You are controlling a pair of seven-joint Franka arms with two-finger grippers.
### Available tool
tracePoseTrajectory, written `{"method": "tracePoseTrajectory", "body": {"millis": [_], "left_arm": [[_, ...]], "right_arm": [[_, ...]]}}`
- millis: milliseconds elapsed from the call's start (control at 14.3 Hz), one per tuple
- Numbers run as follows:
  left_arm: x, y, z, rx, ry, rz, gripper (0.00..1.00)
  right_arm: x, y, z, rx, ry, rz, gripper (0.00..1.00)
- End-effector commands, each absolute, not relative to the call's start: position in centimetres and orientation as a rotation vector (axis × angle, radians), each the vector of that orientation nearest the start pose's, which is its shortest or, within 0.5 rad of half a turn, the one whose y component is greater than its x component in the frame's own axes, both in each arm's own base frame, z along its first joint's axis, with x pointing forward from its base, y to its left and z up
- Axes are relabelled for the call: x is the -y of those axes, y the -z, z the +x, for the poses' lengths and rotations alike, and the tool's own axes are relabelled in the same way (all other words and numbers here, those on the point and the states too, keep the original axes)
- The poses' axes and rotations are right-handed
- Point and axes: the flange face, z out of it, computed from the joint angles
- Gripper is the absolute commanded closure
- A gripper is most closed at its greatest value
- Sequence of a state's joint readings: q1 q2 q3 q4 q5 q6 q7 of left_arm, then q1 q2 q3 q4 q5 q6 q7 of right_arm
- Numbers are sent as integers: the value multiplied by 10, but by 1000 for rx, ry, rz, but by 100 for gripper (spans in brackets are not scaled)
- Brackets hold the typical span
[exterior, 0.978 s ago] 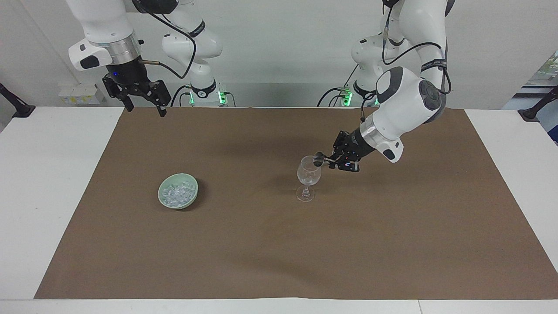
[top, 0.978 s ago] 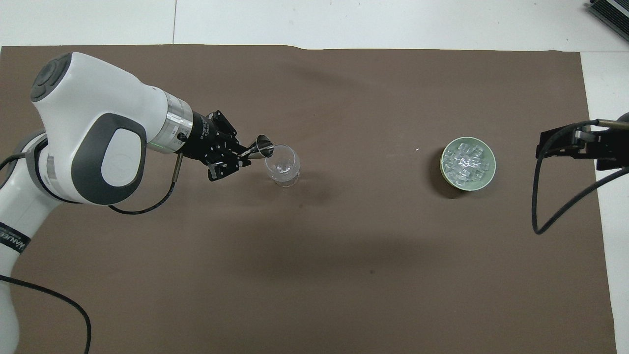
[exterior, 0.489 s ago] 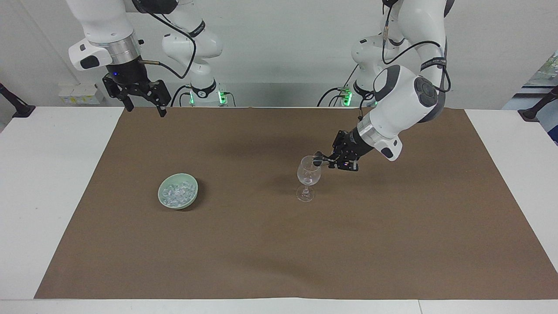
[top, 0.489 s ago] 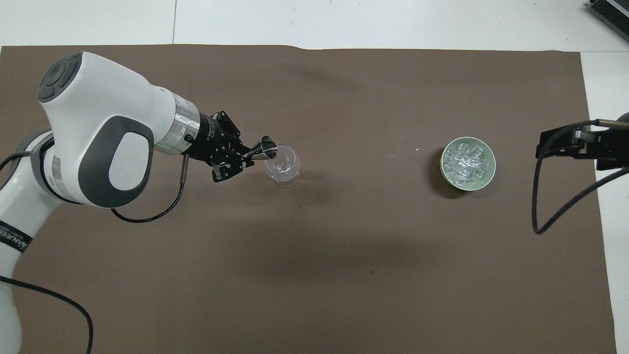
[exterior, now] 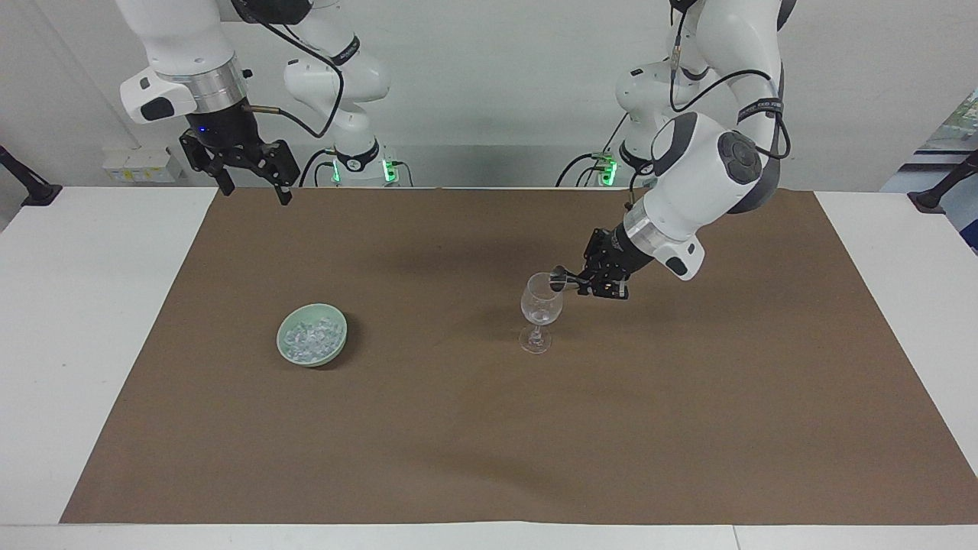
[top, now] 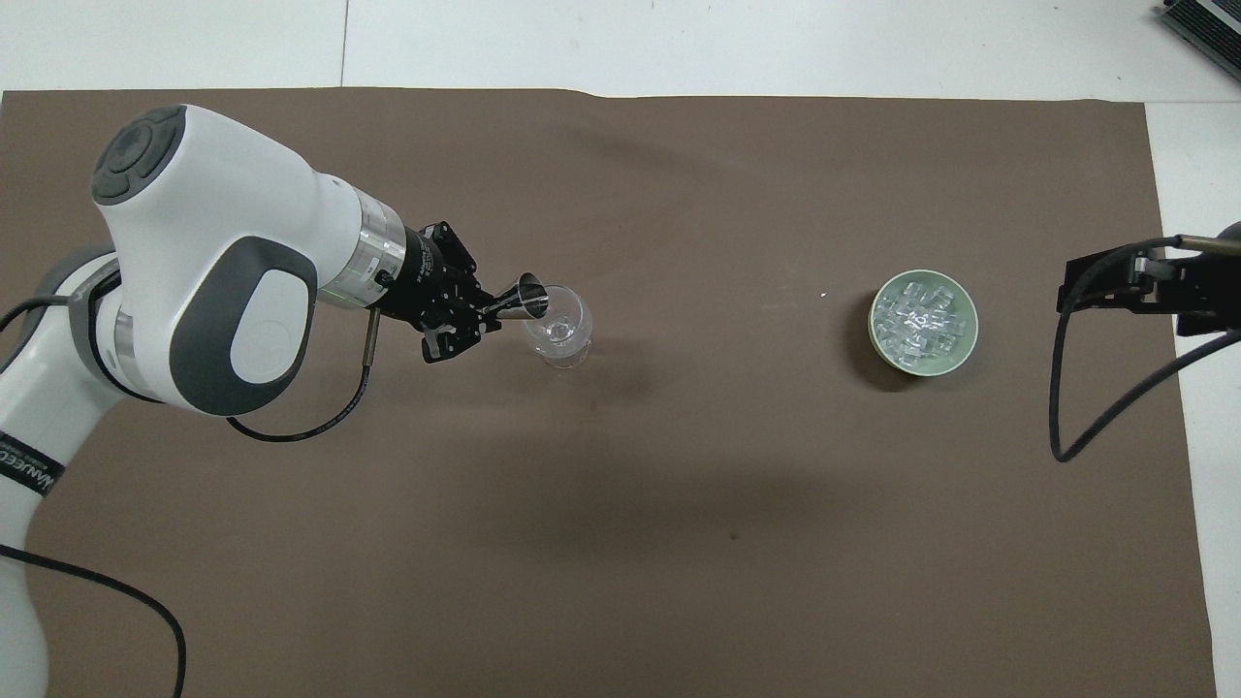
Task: Pour wine and add ice with both arms
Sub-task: 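Tilt the bottle over the clear cup with the left gripper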
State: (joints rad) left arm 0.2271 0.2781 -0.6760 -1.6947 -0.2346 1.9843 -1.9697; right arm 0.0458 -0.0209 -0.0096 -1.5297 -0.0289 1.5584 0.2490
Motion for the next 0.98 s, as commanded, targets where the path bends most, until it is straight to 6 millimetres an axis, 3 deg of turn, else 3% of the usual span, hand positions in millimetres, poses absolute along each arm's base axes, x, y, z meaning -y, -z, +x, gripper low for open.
{"method": "tracePoseTrajectory", "body": {"millis": [0, 908], "left_arm": [[260, -478, 581, -2140, 489, 2001, 100], [269, -486, 575, -2180, 445, 2026, 100]], "right_arm": [[-14, -654, 543, -345, 66, -3125, 0], [-15, -654, 543, -342, 66, -3125, 0]]}}
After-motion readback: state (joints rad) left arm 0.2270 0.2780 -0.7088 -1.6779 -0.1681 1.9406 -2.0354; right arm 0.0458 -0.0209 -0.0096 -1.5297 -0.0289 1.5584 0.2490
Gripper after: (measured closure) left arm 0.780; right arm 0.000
